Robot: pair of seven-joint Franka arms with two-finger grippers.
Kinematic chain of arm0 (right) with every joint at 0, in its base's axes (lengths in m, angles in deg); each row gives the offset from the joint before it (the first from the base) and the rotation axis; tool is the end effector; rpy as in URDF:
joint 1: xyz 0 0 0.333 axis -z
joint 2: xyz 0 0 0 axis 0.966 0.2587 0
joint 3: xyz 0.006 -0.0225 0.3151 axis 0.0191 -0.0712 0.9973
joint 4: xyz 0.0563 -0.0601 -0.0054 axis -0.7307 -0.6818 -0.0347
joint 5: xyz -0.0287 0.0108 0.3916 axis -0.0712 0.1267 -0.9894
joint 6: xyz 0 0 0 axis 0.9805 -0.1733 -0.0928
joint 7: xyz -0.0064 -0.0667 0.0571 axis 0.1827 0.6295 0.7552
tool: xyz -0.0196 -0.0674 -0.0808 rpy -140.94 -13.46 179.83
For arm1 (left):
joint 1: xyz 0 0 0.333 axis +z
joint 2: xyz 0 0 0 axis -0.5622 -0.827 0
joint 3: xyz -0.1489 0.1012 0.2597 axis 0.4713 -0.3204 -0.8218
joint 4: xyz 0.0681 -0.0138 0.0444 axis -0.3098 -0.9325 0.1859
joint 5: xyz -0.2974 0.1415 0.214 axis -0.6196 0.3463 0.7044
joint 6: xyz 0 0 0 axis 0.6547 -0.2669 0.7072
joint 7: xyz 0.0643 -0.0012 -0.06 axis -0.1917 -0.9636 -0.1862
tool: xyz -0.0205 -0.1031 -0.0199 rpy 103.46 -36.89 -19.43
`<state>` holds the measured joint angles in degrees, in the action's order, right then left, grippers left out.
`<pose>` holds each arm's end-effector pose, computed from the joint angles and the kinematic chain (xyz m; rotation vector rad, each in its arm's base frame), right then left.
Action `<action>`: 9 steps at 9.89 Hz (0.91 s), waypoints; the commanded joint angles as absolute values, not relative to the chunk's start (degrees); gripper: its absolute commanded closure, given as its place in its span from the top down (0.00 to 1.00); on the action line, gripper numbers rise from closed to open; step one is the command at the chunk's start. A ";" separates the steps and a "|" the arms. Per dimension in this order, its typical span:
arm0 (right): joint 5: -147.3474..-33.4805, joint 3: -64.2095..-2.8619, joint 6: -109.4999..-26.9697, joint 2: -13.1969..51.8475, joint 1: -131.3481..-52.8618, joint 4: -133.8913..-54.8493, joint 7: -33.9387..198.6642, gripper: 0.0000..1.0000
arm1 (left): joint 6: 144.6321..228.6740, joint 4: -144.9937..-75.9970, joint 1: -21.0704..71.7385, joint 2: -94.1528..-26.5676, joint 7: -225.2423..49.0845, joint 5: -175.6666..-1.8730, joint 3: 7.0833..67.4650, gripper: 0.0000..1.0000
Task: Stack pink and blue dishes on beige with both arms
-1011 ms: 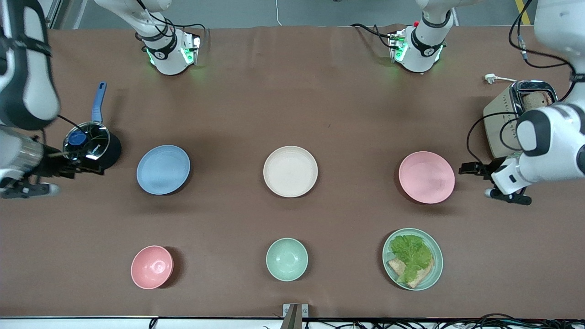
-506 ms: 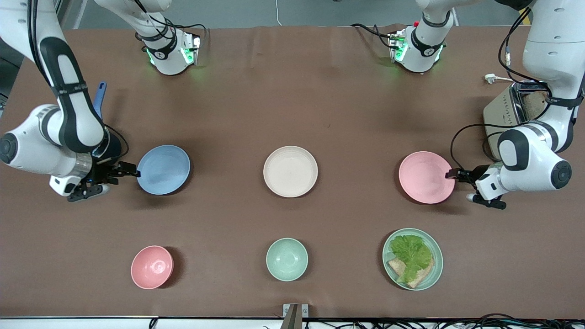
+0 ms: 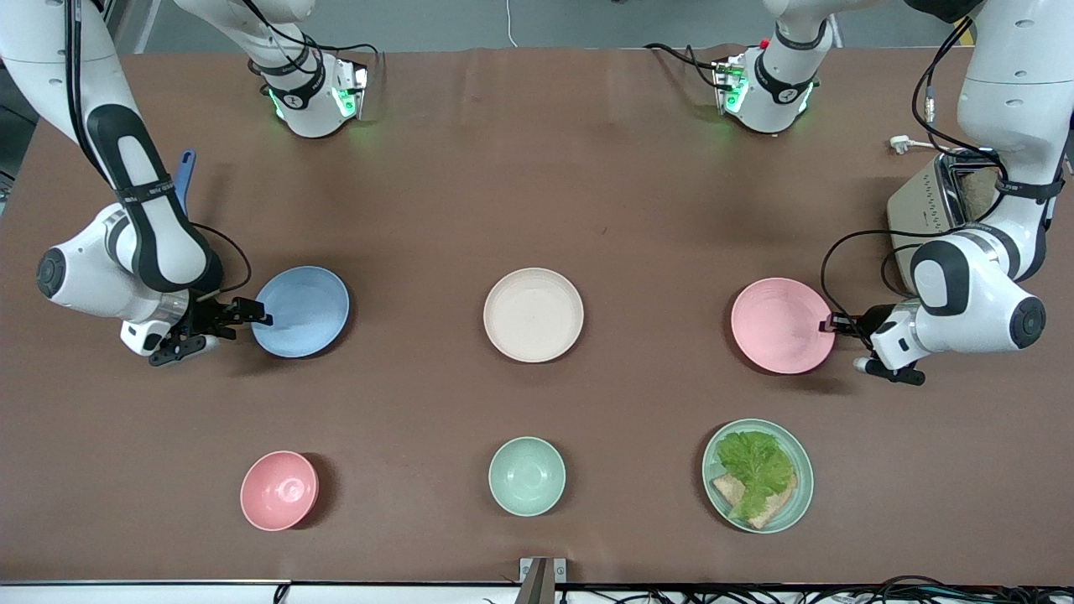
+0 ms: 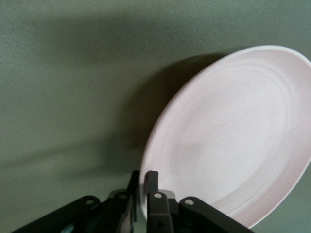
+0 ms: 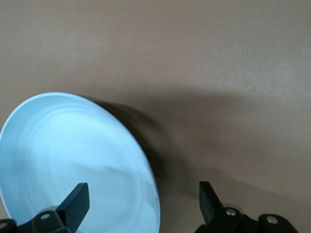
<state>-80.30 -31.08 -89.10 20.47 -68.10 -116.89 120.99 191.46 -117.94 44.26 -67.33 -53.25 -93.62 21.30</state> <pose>0.5523 -0.0920 0.1939 -2.8085 -0.3169 0.0325 0.5993 0.0718 0.1884 2.8170 -0.2775 -0.3316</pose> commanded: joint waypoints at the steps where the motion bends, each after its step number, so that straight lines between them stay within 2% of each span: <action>1: -84.15 -30.72 -89.90 20.47 -67.89 -118.48 123.82 0.89 | 190.27 -117.57 44.06 -65.96 -52.18 -94.72 21.67 0.00; 3: -86.16 -30.72 -89.72 21.34 -67.71 -118.48 127.06 0.72 | 183.60 -114.24 44.06 -63.14 -55.33 -96.90 25.26 0.00; 7: -86.97 -30.72 -89.55 21.61 -67.62 -118.40 127.52 0.36 | 183.39 -114.06 43.70 -58.30 -82.52 -97.71 40.17 0.00; 8: -87.31 -30.72 -89.55 21.61 -67.54 -118.40 127.26 0.16 | 185.83 -114.14 43.18 -58.38 -90.16 -97.19 44.48 0.00; 9: -88.28 -30.81 -89.46 21.70 -67.45 -118.31 127.25 0.04 | 189.16 -114.40 40.04 -58.90 -96.68 -96.83 45.92 0.00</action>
<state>-85.97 -31.09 -89.14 21.85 -68.06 -117.81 125.89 185.29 -113.07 42.45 -57.48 -90.31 -97.41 44.23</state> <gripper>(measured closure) 0.727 0.952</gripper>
